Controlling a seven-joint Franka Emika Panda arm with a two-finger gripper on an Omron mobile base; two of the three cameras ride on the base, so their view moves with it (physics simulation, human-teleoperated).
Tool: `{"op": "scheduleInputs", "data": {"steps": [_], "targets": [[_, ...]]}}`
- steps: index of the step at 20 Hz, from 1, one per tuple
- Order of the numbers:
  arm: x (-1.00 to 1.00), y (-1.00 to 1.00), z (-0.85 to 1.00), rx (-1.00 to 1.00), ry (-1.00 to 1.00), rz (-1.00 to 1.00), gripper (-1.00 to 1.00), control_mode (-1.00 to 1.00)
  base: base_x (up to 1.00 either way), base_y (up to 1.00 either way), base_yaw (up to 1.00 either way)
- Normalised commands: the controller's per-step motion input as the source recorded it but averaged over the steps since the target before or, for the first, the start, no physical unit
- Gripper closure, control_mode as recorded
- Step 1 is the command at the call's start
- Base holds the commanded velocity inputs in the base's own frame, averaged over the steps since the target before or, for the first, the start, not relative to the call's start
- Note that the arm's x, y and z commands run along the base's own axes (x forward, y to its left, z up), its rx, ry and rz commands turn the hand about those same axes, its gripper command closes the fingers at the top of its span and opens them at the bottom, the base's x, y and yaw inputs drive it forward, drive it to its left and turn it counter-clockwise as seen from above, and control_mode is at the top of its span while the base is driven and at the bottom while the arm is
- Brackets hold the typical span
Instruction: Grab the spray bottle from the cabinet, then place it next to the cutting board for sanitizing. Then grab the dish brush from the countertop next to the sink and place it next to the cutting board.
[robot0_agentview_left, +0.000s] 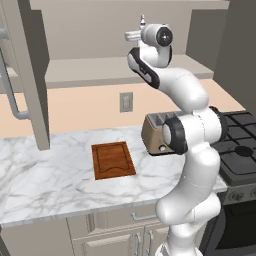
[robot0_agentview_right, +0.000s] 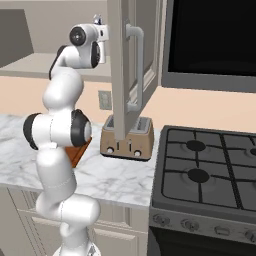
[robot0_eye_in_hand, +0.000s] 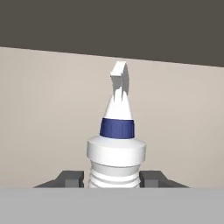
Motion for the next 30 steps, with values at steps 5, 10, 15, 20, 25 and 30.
{"op": "scheduleInputs", "data": {"steps": [5,10,15,20,25,30], "targets": [[-0.85,-0.08,-0.11,0.01,-0.06,0.00,1.00,-1.00,0.00,0.00,0.00],[-1.00,-0.19,-0.03,0.19,-0.14,0.00,1.00,-1.00,0.00,0.00,0.00],[-1.00,-0.17,0.40,0.09,0.12,0.00,1.00,-1.00,0.00,0.00,0.00],[-1.00,-0.09,0.73,0.01,0.09,0.00,1.00,-1.00,0.00,0.00,0.00],[-1.00,-0.18,-0.27,0.00,-0.01,0.02,1.00,-1.00,0.00,0.00,0.00],[-1.00,0.00,-0.99,0.00,-0.03,0.05,1.00,-1.00,0.00,0.00,0.00]]}}
